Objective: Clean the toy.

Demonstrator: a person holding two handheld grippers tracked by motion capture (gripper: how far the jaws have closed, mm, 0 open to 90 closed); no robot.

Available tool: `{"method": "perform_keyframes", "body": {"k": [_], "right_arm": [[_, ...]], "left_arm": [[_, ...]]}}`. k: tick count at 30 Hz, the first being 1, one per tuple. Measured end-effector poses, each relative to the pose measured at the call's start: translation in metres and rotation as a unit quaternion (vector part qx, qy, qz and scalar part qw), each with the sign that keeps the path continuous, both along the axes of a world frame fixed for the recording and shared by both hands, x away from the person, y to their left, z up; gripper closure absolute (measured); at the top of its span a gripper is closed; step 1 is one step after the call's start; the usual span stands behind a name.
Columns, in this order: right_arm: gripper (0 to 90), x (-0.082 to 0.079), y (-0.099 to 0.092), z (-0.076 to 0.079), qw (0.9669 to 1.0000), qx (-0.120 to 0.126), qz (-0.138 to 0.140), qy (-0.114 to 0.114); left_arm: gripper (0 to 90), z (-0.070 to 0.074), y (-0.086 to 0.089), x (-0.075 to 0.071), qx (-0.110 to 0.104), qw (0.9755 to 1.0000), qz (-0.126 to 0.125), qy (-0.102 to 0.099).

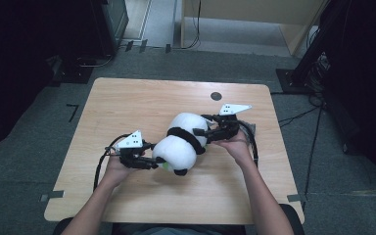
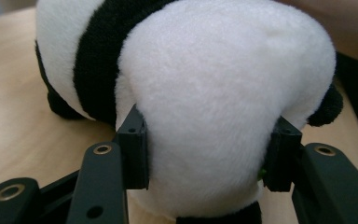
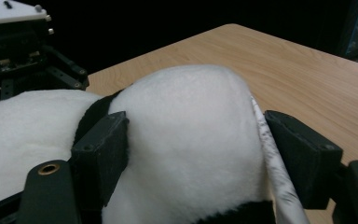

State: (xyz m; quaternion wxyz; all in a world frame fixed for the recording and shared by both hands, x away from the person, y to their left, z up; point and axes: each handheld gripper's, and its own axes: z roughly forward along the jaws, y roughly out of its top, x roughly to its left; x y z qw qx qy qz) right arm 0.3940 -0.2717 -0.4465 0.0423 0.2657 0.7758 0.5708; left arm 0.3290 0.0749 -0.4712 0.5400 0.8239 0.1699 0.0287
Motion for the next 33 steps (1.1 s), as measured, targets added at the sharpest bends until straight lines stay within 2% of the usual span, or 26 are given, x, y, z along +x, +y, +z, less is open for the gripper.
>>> {"method": "perform_keyframes", "body": {"k": [4,7,9,10,11,12,13,15,17,19,22,25,28,33], "right_arm": [[26.8,-0.004,-0.006,-0.001,0.9988,-0.027,-0.041,-0.011],[28.4,-0.004,-0.012,-0.003,0.9964,-0.042,-0.072,-0.014],[28.8,-0.004,-0.017,-0.005,0.9929,-0.060,-0.101,-0.016],[32.1,-0.005,-0.020,-0.006,0.9908,-0.071,-0.115,-0.014],[38.0,-0.005,-0.023,-0.007,0.9890,-0.079,-0.124,-0.012],[38.8,-0.005,-0.027,-0.009,0.9889,-0.079,-0.125,-0.014],[38.9,-0.006,-0.032,-0.012,0.9870,-0.084,-0.136,-0.015],[40.5,-0.006,-0.040,-0.014,0.9843,-0.089,-0.152,-0.011],[42.7,-0.006,-0.048,-0.015,0.9798,-0.094,-0.176,-0.011],[44.7,-0.005,-0.053,-0.016,0.9773,-0.098,-0.188,-0.008],[44.9,-0.007,-0.062,-0.020,0.9668,-0.111,-0.230,0.002],[44.4,-0.008,-0.069,-0.025,0.9588,-0.133,-0.251,0.007],[40.9,-0.006,-0.076,-0.030,0.9562,-0.129,-0.262,0.020],[37.7,-0.006,-0.080,-0.034,0.9451,-0.148,-0.291,0.013]], "left_arm": [[48.1,0.004,0.003,0.001,-0.011,0.9997,0.023,0.001],[48.2,0.007,0.011,0.004,-0.015,0.9984,0.054,0.002],[48.3,0.008,0.019,0.008,-0.021,0.9966,0.080,0.004],[48.4,0.009,0.023,0.009,-0.025,0.9952,0.094,0.004],[48.2,0.009,0.028,0.010,-0.031,0.9936,0.108,0.009],[47.9,0.010,0.032,0.013,-0.041,0.9910,0.127,0.015],[47.4,0.010,0.035,0.014,-0.044,0.9896,0.136,0.015],[47.4,0.012,0.038,0.014,-0.036,0.9866,0.159,-0.002],[47.4,0.012,0.040,0.015,-0.029,0.9844,0.173,-0.013],[47.3,0.011,0.042,0.017,-0.033,0.9829,0.181,-0.009],[47.2,0.011,0.043,0.021,-0.039,0.9810,0.190,-0.006],[47.2,0.010,0.043,0.023,-0.047,0.9796,0.196,0.001],[47.2,0.011,0.043,0.025,-0.054,0.9785,0.199,0.002],[47.3,0.011,0.041,0.025,-0.055,0.9779,0.202,-0.002]]}}
